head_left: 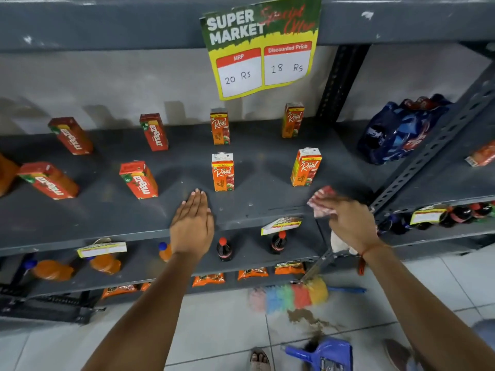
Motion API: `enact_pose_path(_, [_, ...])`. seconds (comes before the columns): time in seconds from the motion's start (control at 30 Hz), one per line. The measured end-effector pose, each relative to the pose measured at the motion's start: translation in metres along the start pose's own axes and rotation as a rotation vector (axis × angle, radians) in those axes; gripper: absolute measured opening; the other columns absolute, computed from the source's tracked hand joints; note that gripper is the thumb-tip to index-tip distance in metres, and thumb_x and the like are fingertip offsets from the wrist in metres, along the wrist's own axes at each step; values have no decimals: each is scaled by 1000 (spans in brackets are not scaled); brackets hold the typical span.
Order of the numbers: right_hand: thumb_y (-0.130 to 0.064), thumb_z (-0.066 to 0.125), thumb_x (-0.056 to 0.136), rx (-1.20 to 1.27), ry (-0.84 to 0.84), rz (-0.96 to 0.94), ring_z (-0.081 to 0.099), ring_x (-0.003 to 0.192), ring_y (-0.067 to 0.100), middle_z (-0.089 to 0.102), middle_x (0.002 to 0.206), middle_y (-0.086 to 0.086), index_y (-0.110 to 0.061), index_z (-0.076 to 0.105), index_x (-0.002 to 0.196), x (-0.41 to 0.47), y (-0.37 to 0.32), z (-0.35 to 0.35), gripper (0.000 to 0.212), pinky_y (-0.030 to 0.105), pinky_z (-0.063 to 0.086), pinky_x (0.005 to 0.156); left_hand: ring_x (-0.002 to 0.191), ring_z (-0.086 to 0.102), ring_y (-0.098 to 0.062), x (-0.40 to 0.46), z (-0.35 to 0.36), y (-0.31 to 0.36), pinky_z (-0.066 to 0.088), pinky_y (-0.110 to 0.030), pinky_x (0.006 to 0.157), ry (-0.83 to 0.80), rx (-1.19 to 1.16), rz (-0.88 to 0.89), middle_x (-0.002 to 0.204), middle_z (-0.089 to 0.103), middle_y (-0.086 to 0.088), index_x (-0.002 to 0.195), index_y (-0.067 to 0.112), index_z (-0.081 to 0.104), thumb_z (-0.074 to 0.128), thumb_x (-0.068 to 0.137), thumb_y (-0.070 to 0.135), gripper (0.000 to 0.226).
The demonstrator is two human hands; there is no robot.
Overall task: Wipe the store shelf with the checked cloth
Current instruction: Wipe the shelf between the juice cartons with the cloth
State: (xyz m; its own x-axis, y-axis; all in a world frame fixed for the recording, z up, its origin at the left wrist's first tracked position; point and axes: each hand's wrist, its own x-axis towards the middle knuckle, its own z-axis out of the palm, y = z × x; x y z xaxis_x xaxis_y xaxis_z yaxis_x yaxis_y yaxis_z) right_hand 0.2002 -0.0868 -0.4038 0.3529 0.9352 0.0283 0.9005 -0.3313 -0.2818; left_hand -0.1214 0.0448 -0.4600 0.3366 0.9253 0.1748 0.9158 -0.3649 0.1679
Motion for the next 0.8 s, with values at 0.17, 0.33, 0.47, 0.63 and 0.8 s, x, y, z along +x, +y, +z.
enact_pose_path(0.17, [-23,63,80,74,-500,-78,67,95,8,73,111,-15,-51,68,107,-44,-24,-18,39,33,54,88,133,46,-25,1,-3,-6,31,-37,112,-6,-24,52,142,50,-12,137,4,48,23,94,32,57])
enact_pose_path(0.33, [-5,53,80,338,-229,-100,67,104,6,71,115,-20,-49,66,112,-25,-59,-20,56,34,55,89,118,60,-26,11,-14,-19,45,-38,100,3,-20,125,129,62,-13,126,3,59,29,90,30,55])
enact_pose_path(0.47, [-2,56,82,515,64,-137,65,109,9,70,121,-12,-39,67,119,11,-108,-11,52,30,54,92,135,43,-25,11,-7,-25,27,-38,115,-2,14,114,144,47,-14,138,2,45,23,93,30,57])
enact_pose_path(0.63, [-1,58,83,483,265,-69,66,107,21,71,120,2,-24,68,121,94,-150,17,45,29,51,91,136,41,-24,9,-2,-24,28,-38,116,-4,42,86,146,45,-14,140,2,42,23,94,29,56])
enact_pose_path(0.8, [-11,51,87,390,261,44,56,123,34,56,140,9,-24,58,132,189,-155,55,48,44,49,101,130,49,-24,13,3,-27,28,-35,113,36,19,79,141,51,-14,136,2,48,31,92,26,53])
